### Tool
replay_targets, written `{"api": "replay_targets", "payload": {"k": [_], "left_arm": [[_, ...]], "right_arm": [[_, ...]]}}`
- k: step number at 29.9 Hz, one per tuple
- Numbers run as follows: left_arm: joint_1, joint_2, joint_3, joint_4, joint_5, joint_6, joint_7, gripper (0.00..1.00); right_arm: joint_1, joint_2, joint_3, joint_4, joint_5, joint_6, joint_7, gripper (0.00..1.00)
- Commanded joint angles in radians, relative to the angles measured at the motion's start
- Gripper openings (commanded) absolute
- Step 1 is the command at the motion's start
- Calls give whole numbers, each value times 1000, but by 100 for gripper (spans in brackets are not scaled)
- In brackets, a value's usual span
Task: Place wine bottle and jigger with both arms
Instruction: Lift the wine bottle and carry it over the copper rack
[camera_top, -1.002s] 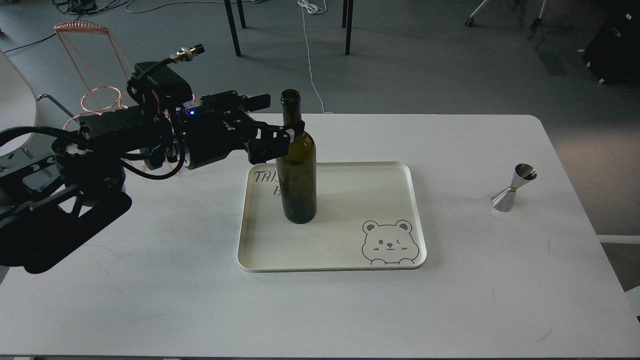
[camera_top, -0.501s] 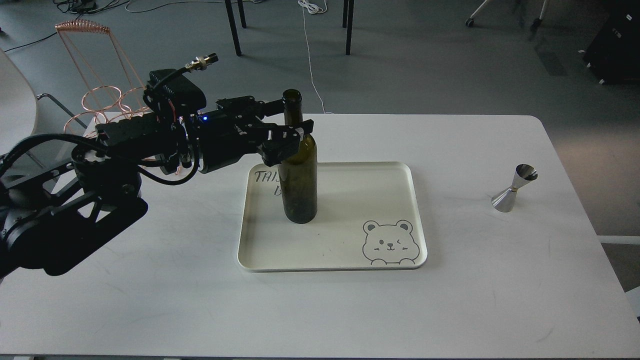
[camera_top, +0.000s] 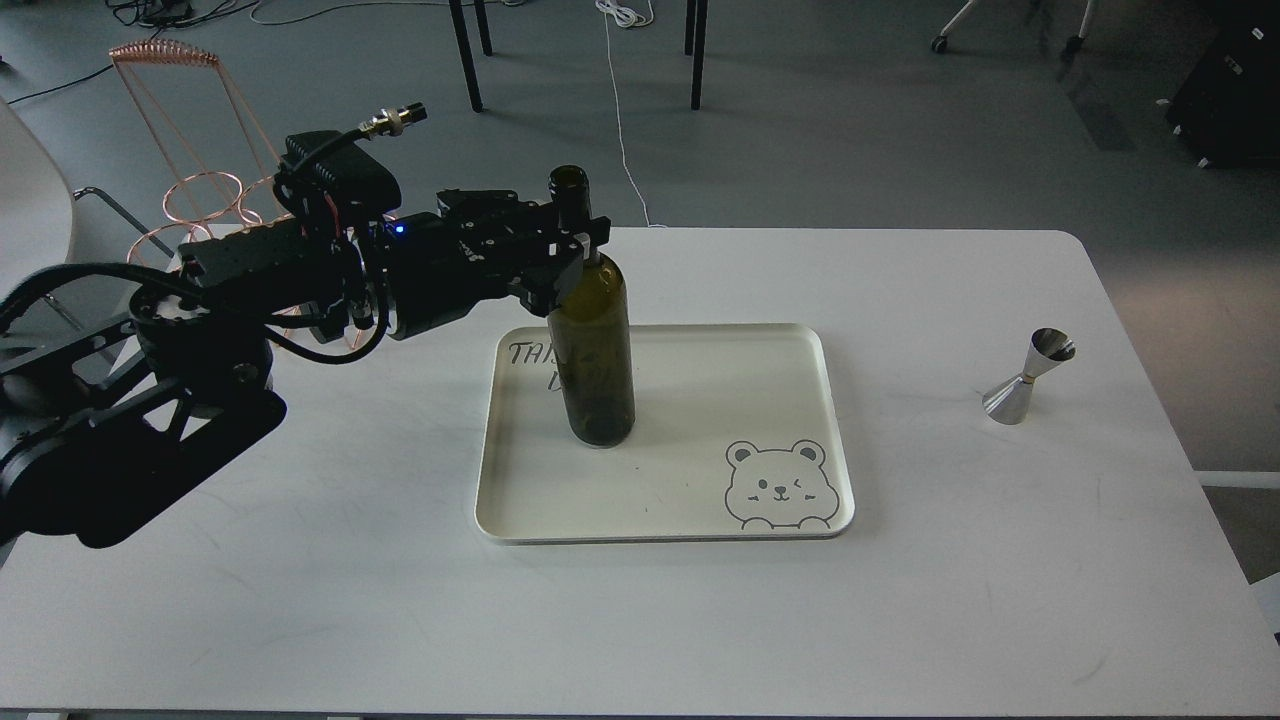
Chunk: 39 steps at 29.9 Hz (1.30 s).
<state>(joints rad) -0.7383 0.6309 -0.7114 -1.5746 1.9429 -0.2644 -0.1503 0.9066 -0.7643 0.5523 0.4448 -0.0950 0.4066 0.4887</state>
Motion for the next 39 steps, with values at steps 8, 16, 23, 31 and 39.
{"api": "replay_targets", "payload": {"k": [8,16,23,31,39], "left_arm": [[-108,269,-80,14,-215,-4,-40,15],[-226,342,-76,223,-214,-1,-132,15],[-240,332,-48,393,-191,1,-167,15],[-251,320,38,475,-177,71,-169,15],[-253,282,43,535,-179,83,-169,15]], "right_arm": [[2,-1,-2,0,0,-5,0,97],[3,-1,-2,0,0,-8,0,97],[20,-1,-3,0,0,-8,0,97],[20,-1,-3,0,0,-8,0,97],[20,-3,-5,0,0,-8,0,97]]}}
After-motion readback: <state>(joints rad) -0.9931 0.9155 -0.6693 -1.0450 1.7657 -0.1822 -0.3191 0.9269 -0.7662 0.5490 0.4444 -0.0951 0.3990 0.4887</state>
